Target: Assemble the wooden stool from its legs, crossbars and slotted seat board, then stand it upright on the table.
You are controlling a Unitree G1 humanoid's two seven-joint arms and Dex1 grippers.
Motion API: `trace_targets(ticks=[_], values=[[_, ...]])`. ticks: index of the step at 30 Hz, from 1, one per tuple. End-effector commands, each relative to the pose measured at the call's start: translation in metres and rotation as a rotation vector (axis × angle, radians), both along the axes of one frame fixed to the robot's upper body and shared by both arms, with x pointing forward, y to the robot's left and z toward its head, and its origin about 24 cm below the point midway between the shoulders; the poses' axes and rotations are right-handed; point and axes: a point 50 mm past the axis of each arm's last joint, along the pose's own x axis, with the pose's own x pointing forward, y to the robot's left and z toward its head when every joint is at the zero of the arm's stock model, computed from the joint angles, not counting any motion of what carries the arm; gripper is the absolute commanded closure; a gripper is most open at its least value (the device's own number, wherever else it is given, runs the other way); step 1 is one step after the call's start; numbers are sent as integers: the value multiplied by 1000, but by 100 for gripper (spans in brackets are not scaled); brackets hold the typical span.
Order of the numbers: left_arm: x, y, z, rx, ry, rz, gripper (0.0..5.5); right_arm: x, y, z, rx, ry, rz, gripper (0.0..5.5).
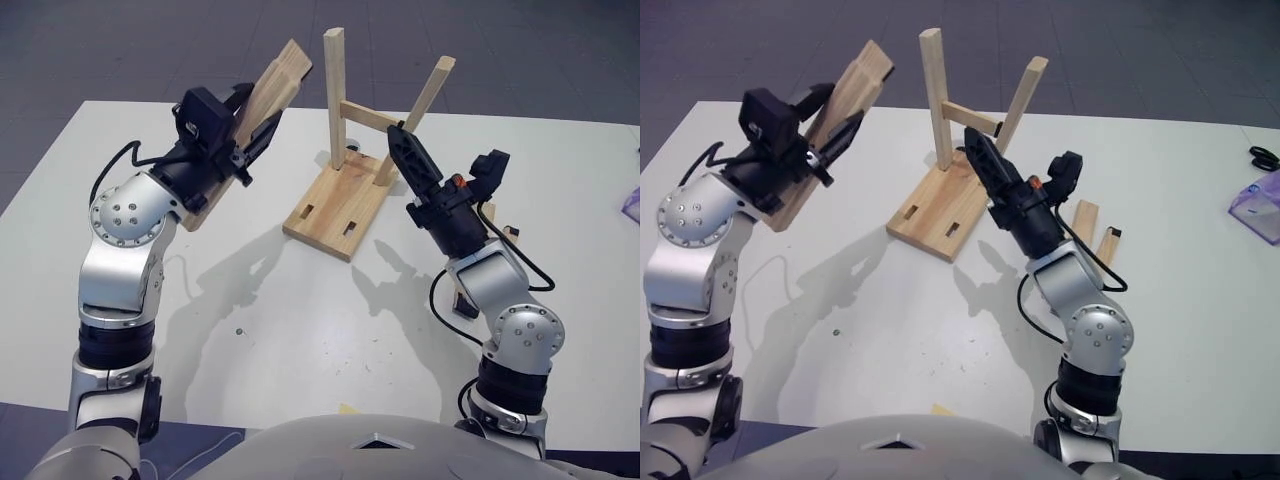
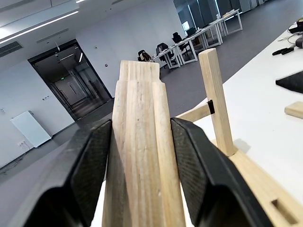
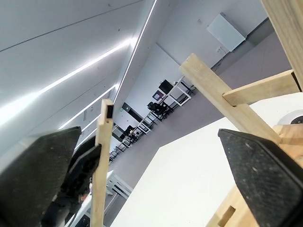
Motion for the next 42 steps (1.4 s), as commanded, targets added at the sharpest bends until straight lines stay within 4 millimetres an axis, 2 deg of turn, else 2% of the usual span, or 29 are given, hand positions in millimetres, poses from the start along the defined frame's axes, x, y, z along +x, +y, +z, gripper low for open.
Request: trace_targets(ticks=[1, 4, 7, 10, 13, 16, 17, 21, 26, 31, 35, 39, 42], values=[[8, -21, 38, -224, -1, -80, 344, -6, 18, -30, -344, 7, 95, 10], [10, -36, 55, -403, 69, -161, 344, -3, 37, -32, -394, -45, 147, 10], [7, -49, 50, -370, 101, -199, 344, 4, 47, -14, -342, -133, 155, 10], [1, -60, 42, -328, 118, -224, 344, 17, 56, -1, -389, -207, 109, 10], [-4, -67, 41, -303, 112, -257, 344, 22, 53, 7, -261, -170, 51, 10], [-8, -69, 39, -296, 112, -265, 344, 20, 49, 7, 21, -49, 80, 10], [-9, -69, 38, -296, 116, -265, 344, 20, 48, 5, 61, -17, 81, 10], [-8, -69, 38, -283, 110, -262, 344, 13, 47, 0, 71, 25, 120, 10], [-5, -63, 39, -273, 103, -229, 344, -5, 39, -4, 234, 89, 193, 10], [-10, -63, 34, -262, 116, -222, 344, 2, 36, -2, 356, 148, 170, 10], [-9, -63, 32, -241, 110, -219, 344, -1, 32, 4, 545, 185, 161, 10], [-9, -62, 31, -237, 106, -212, 344, -7, 27, 2, 682, 262, 151, 10], [-10, -63, 30, -230, 105, -216, 344, -10, 22, 13, 833, 288, 147, 10]])
